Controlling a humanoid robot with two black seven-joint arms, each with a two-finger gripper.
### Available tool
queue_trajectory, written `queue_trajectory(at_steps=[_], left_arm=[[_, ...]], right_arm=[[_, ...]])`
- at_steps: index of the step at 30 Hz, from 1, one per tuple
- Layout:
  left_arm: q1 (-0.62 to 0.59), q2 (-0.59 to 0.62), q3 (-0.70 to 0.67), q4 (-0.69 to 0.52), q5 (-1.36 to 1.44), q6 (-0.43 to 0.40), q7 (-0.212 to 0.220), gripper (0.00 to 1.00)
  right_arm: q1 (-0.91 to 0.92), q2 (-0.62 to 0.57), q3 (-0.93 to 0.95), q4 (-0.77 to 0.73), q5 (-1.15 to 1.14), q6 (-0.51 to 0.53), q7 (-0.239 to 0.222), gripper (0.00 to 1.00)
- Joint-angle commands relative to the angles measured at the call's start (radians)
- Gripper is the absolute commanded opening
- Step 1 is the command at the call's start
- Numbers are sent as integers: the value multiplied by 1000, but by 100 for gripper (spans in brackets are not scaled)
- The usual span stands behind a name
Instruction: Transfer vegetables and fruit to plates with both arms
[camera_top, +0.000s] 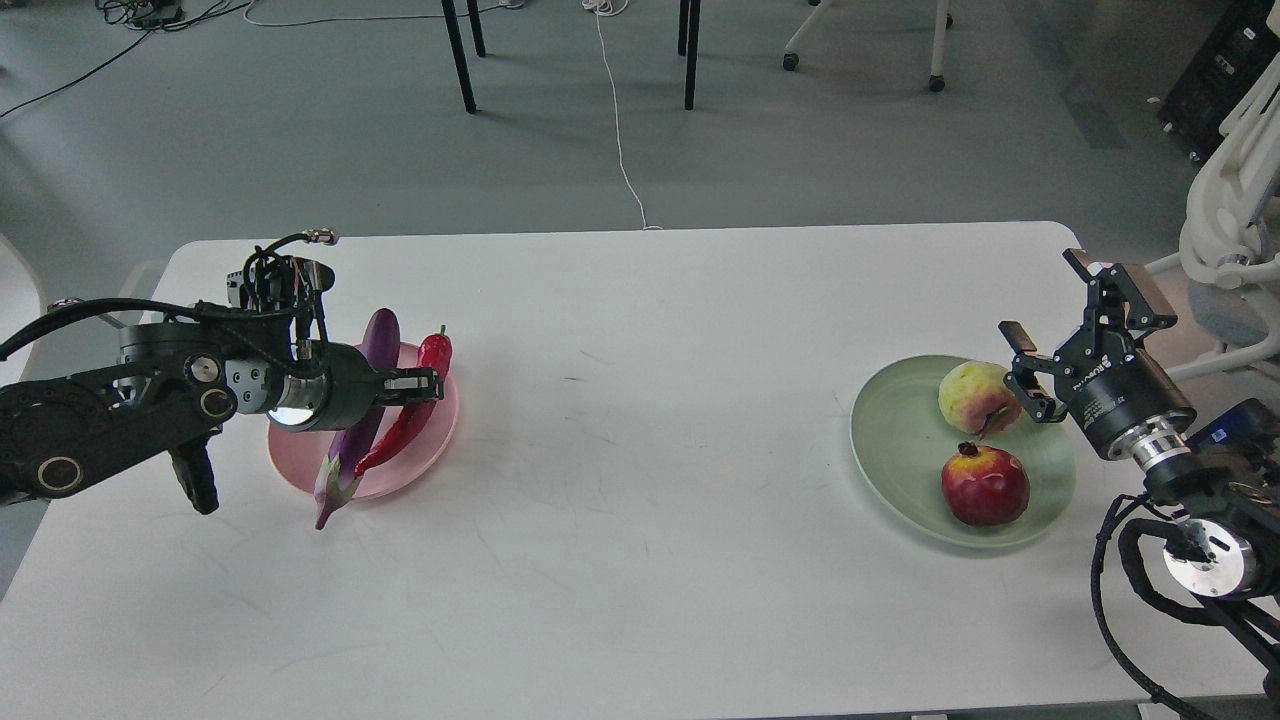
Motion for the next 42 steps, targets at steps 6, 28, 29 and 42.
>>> queue_trajectory(at_steps=[6, 28, 29, 42], left_arm=[[10, 1, 2, 2, -48, 18, 13, 61], [154, -174, -414, -25, -408, 146, -358, 100], [177, -197, -431, -18, -433, 176, -393, 100], [315, -447, -593, 187, -487, 467, -495, 100]], right_arm=[[0, 0, -1, 0, 0, 0, 0, 99], [61, -1, 25, 0, 2, -18, 0, 99], [72, 2, 23, -1, 0, -20, 0, 99], [144, 160, 34, -12, 2, -158, 0, 99]])
